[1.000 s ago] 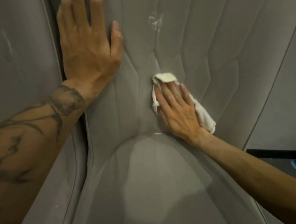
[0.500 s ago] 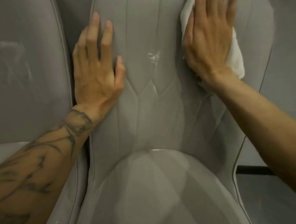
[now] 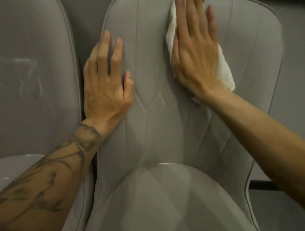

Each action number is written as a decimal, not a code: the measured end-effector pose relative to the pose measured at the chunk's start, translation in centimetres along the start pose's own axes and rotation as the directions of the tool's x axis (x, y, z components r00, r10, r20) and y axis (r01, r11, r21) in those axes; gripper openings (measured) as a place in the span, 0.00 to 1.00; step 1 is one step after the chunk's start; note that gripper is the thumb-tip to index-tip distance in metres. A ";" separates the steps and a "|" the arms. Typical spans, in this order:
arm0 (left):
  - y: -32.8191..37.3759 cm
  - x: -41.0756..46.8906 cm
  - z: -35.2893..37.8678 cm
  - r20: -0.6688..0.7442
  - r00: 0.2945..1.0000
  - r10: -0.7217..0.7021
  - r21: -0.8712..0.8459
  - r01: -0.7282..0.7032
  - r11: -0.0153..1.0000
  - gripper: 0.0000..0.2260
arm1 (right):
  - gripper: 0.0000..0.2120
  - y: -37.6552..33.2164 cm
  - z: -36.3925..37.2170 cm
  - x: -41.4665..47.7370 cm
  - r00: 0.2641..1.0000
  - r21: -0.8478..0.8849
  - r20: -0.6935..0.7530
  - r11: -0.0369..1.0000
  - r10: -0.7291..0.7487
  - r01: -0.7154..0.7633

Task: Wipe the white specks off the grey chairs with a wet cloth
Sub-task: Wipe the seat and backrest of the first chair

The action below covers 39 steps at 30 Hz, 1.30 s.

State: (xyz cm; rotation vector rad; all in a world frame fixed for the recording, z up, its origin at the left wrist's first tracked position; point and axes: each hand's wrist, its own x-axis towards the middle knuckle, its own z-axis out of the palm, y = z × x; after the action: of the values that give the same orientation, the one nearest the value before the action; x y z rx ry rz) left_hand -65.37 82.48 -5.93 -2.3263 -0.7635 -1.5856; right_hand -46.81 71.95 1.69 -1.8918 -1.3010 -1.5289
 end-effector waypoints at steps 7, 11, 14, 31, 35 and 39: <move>0.0 0.0 0.1 -0.010 1.000 0.008 -0.005 -0.008 1.000 0.29 | 0.27 -7.0 -0.7 -8.9 0.965 0.182 0.202 0.975 -0.167 0.130; 0.0 0.0 0.0 -0.003 1.000 0.010 -0.008 -0.010 1.000 0.29 | 0.27 -3.7 -0.8 -6.6 0.945 0.068 0.192 0.964 -0.264 0.256; -0.1 -0.1 0.1 -0.017 1.000 0.004 0.002 -0.004 1.000 0.29 | 0.26 -1.5 0.2 -0.1 1.000 -0.019 0.007 1.000 0.004 -0.004; 0.0 0.0 -0.3 -0.003 1.000 -0.013 -0.112 0.012 0.994 0.28 | 0.24 -5.2 0.3 2.9 0.995 0.037 -0.054 0.996 0.088 -0.086; -0.4 -0.2 -0.1 -0.034 0.999 -0.013 -0.160 0.008 0.987 0.26 | 0.27 -8.4 -1.0 -4.2 0.984 0.097 0.144 0.991 -0.105 0.092; -0.6 -0.1 -0.1 -0.045 0.999 -0.012 -0.185 0.004 0.983 0.25 | 0.27 -6.2 -1.3 -4.7 0.946 0.092 0.189 0.964 -0.263 0.249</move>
State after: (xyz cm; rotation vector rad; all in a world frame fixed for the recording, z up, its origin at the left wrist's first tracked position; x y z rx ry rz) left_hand -65.78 82.89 -6.09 -2.4046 -0.6411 -1.7768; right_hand -52.63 72.11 -3.70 -1.9350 -1.7246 -1.4193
